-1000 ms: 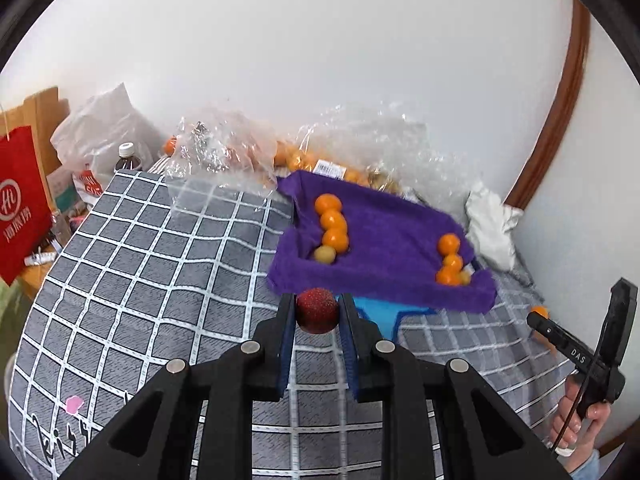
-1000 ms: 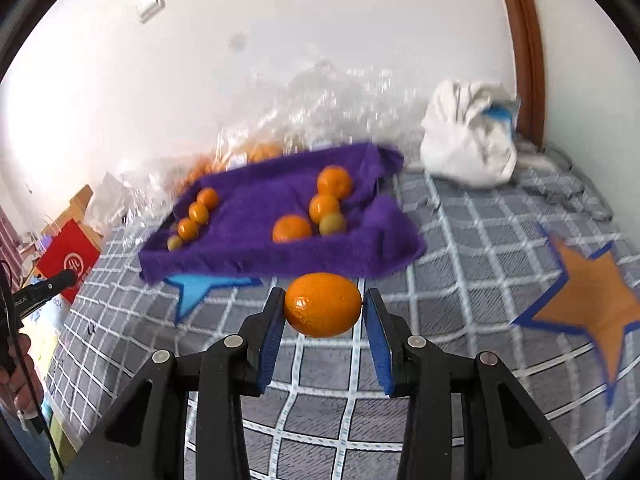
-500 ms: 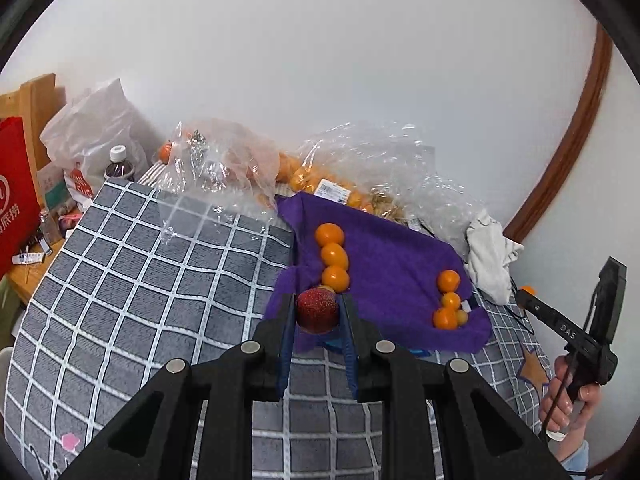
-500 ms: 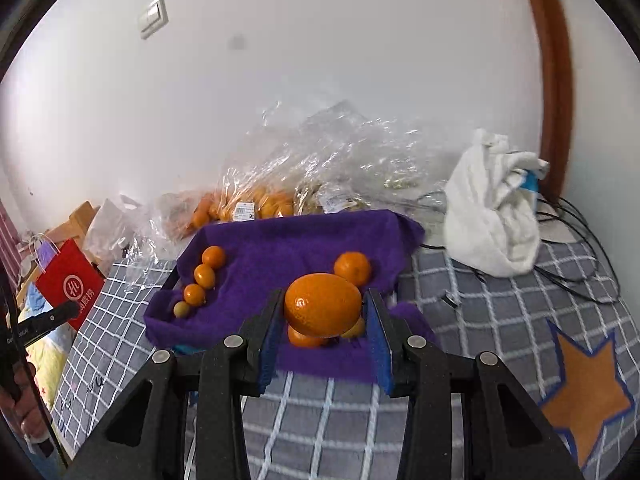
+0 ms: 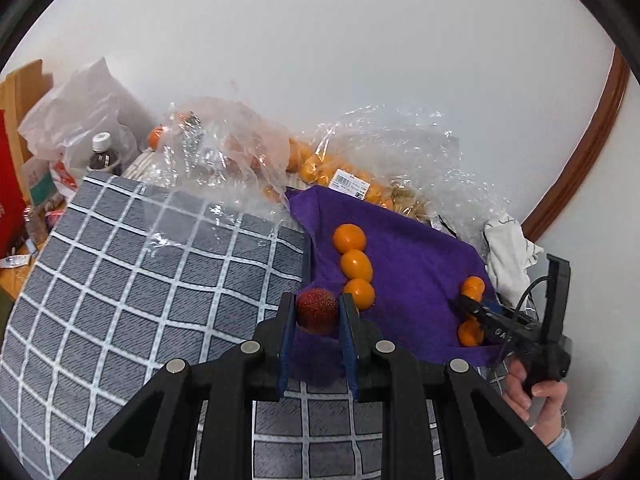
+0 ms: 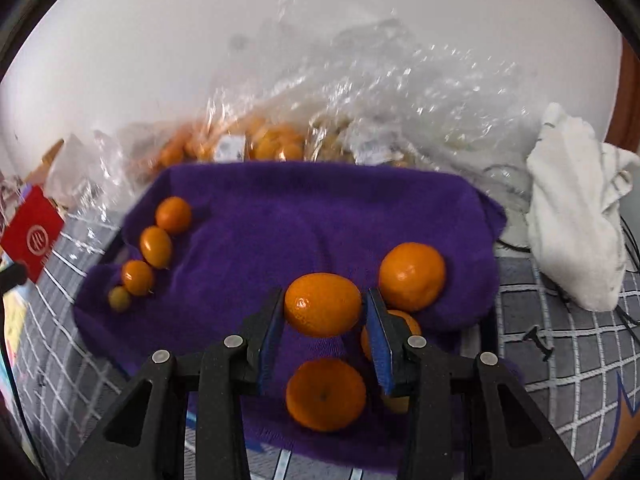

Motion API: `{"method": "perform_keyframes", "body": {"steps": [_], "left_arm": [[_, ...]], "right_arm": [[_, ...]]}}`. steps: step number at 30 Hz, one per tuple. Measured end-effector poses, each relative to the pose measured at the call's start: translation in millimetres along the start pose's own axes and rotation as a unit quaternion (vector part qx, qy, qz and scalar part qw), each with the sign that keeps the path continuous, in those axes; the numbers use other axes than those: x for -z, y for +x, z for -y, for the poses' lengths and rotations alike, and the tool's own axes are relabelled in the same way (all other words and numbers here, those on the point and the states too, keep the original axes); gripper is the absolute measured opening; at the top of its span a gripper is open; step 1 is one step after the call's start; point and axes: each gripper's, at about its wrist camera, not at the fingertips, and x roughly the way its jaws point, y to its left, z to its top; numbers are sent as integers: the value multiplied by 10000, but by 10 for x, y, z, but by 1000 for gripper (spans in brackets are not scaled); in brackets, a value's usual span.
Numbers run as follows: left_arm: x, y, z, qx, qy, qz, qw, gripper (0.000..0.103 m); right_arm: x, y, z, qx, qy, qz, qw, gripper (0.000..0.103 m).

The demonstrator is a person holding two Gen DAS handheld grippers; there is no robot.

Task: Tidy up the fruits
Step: 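Carry the orange and the red fruit onto the purple towel with both tools, then open both tools to release the orange and red fruit on the towel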

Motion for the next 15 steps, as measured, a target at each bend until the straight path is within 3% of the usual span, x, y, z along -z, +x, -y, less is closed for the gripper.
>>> {"method": "perform_keyframes", "body": {"steps": [10, 12, 15], "left_arm": [[-39, 443, 266, 93, 236, -420, 9988, 21], [-46, 551, 370, 106, 339, -564, 9978, 21], [-32, 708, 468, 213, 340, -818, 9958, 21]], "right_arm": [[54, 98, -125, -104, -279, -110, 9995, 41], [69, 66, -114, -158, -293, -123, 9994, 48], [85, -28, -89, -189, -297, -35, 9994, 51]]}}
